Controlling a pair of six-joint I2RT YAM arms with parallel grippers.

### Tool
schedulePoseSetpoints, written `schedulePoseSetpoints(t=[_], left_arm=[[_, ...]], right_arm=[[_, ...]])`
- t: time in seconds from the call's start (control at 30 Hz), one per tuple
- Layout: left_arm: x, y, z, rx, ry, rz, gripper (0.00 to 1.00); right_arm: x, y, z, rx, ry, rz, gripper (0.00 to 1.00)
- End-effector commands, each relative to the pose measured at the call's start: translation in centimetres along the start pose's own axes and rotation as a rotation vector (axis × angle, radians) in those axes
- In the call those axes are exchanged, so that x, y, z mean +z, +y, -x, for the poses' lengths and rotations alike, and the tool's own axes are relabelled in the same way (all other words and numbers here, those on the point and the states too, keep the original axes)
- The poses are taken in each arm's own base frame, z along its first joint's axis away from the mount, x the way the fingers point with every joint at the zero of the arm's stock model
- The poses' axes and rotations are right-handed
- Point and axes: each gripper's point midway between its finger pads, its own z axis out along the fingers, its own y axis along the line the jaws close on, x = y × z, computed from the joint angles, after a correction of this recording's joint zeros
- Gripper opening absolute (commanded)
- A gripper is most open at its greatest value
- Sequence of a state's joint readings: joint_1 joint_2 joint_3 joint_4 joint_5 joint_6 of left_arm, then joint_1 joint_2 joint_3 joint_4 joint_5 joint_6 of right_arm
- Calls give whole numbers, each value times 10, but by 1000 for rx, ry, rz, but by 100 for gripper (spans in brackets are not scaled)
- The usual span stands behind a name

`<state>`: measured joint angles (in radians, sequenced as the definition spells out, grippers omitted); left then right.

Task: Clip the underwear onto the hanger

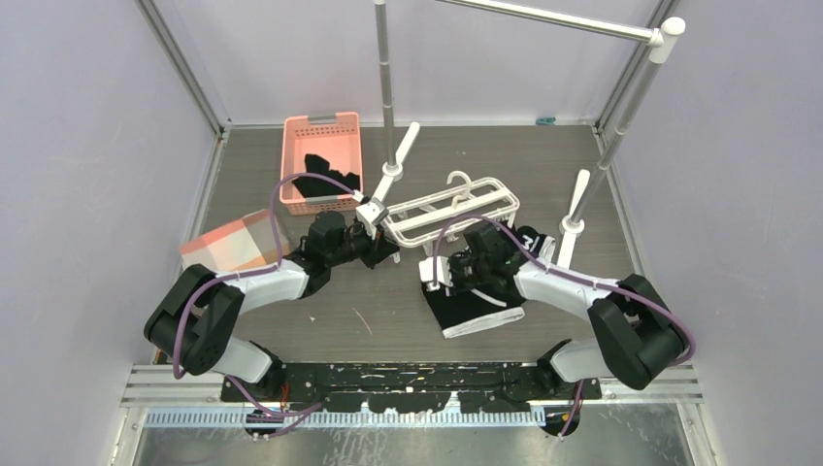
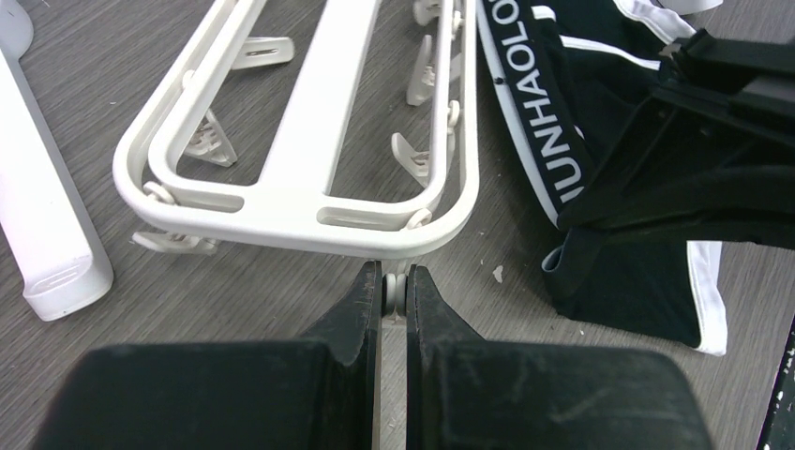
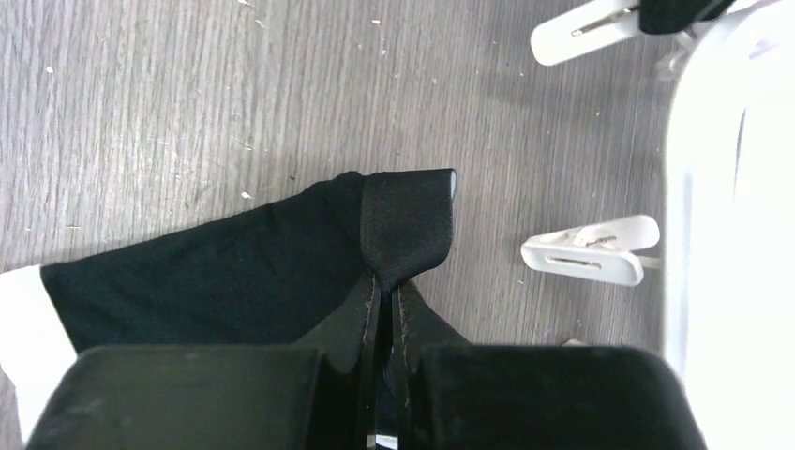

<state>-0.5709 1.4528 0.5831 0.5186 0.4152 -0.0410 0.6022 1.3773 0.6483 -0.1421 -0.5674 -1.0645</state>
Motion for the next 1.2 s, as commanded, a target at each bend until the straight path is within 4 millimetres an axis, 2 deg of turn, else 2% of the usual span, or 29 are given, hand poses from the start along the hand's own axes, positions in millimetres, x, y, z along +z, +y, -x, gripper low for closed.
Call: schedulePoseSetpoints(t=[0.0,0.13,0.23,0.3,0.43,0.5,0.6,0.7,0.83,1.03,1.17], left_arm=[[-2,-7,53,58,-147,-25,0],[-1,-9,53,58,-147,-35,0],[-2,-10,52,55,-144,-39,0],[-3,-10,50,52,-143,-40,0],[-6,-13,46,42,-141,-45,0],[-8,-15,42,34,-137,-52,0],[-10,-19,36,27,-131,-70,0],[-11,-21,30,19,-121,-80,0],[-11,-22,29,16,-122,-83,0],[-11,-22,33,19,-130,-83,0],[-12,-21,33,20,-130,-79,0]], right_arm=[[-1,-21,35,-213,-141,-129,1],[-6,-36,57,-227,-232,-209,1],[-3,-38,63,-230,-234,-180,1],[3,-29,60,-226,-208,-107,3],[18,3,39,-199,-101,99,11],[21,15,29,-183,-64,166,18],[19,18,27,-182,-42,199,32],[14,10,31,-197,-30,192,42],[9,-7,40,-197,-29,177,51],[4,-26,41,-156,-20,213,54],[7,-31,42,-115,-31,258,54]])
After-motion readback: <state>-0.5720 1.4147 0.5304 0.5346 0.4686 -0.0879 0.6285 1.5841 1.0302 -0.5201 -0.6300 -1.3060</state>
